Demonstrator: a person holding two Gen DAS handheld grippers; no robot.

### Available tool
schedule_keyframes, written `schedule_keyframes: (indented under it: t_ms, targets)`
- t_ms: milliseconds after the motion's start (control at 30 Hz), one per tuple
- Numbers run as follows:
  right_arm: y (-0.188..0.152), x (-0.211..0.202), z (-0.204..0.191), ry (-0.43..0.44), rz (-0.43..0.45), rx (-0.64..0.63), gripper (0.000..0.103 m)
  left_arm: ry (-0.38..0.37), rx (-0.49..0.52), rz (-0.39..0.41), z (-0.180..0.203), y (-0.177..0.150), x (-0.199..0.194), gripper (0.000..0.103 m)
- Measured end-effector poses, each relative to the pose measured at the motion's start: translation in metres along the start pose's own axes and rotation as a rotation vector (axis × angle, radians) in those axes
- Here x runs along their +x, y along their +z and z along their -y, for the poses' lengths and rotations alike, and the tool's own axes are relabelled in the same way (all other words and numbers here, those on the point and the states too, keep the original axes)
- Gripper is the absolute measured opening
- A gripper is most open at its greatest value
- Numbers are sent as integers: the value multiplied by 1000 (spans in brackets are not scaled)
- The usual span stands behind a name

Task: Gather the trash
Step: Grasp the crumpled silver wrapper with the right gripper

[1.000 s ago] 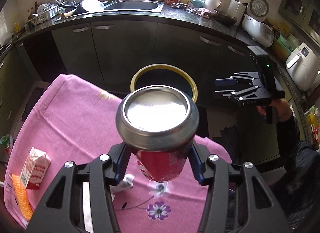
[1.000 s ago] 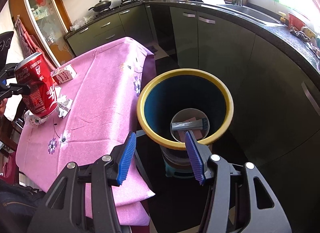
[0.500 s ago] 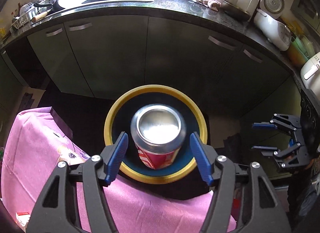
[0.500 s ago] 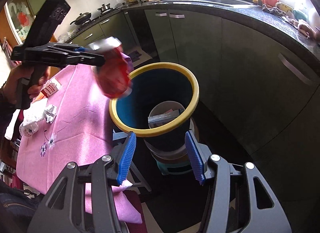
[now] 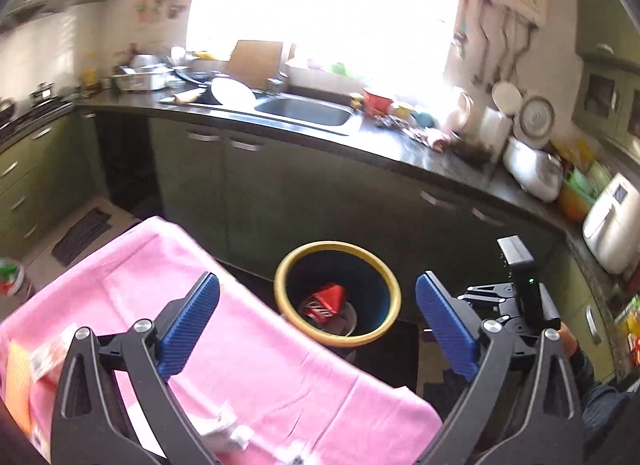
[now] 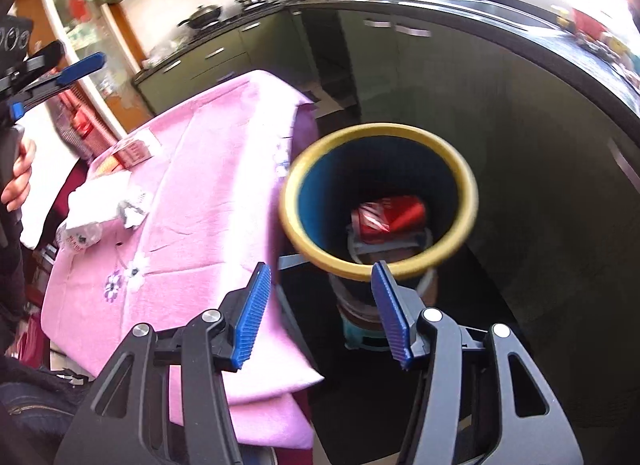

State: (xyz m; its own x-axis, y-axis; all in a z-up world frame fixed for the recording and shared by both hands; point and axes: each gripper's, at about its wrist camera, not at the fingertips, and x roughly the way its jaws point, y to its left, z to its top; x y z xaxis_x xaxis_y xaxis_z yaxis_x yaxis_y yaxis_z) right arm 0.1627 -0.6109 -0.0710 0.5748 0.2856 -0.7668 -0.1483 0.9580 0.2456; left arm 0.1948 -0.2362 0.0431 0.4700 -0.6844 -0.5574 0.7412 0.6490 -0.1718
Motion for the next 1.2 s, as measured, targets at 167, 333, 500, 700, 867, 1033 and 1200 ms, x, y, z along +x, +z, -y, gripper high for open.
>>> schedule_keyframes:
  t_ms: [167, 333, 500, 700, 867, 1033, 1200]
  targets:
    - [26, 34, -74, 112, -46, -191, 60, 97, -120, 76, -38, -47, -76, 96]
    - [47, 68, -162, 177, -77, -507, 65, 197, -159, 104, -64, -88, -125, 96]
    - [58, 97, -233, 220, -126, -775, 65, 209, -207, 101, -80, -120, -154, 96]
    - [62, 135, -265, 223, -240, -939, 65, 231, -233, 121, -77, -137, -166, 96]
    - [60, 171, -266, 167, -331, -991, 59, 223, -239, 124, -76, -147, -170, 96]
    - [64, 187, -266, 172, -363, -990, 54, 218, -246, 114, -80, -151, -167, 96]
    - [66, 187, -266, 170, -360, -974, 38, 214, -256, 116, -83, -153, -166, 96]
